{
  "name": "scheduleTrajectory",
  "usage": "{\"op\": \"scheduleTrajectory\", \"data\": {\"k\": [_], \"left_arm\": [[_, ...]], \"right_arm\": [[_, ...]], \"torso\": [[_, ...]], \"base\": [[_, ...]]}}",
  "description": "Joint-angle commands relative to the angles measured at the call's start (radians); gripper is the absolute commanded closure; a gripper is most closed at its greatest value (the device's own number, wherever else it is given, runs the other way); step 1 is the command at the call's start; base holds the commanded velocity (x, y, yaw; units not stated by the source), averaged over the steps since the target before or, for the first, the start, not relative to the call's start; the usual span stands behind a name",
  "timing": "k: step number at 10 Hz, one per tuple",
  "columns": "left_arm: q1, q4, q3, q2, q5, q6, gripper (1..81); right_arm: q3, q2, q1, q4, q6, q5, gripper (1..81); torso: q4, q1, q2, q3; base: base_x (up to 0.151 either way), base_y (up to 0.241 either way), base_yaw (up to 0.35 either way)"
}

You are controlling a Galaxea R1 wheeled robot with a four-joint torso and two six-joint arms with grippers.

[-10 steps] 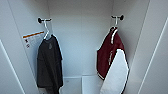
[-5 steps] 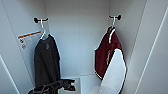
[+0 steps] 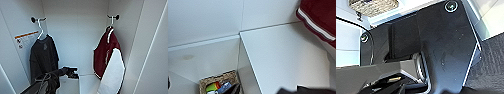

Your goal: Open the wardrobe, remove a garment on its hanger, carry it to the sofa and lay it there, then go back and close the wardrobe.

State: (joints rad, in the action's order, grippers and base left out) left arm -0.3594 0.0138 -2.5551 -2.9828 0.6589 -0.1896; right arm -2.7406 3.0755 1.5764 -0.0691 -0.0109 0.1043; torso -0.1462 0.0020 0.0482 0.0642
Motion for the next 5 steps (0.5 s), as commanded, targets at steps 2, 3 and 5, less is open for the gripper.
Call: {"op": "scheduleTrajectory", "data": {"k": [2, 3, 5], "left_arm": [[0.337, -0.143, 0.062, -0.036, 0.018, -0.008, 1.0], [0.366, -0.158, 0.062, -0.058, 0.022, -0.008, 1.0], [0.409, -0.187, 0.062, -0.096, 0.024, -0.011, 1.0]], "right_arm": [[0.007, 0.010, -0.038, -0.006, 0.002, -0.049, 1.0], [0.009, 0.013, -0.038, -0.006, 0.002, -0.046, 1.0], [0.009, 0.019, -0.040, -0.006, 0.002, -0.046, 1.0]], "torso": [[0.000, 0.000, 0.000, 0.000], [-0.046, 0.000, 0.000, 0.000], [-0.103, 0.000, -0.001, 0.000]], "base": [[0.000, 0.000, 0.000], [0.000, 0.000, 0.000], [0.000, 0.000, 0.000]]}}
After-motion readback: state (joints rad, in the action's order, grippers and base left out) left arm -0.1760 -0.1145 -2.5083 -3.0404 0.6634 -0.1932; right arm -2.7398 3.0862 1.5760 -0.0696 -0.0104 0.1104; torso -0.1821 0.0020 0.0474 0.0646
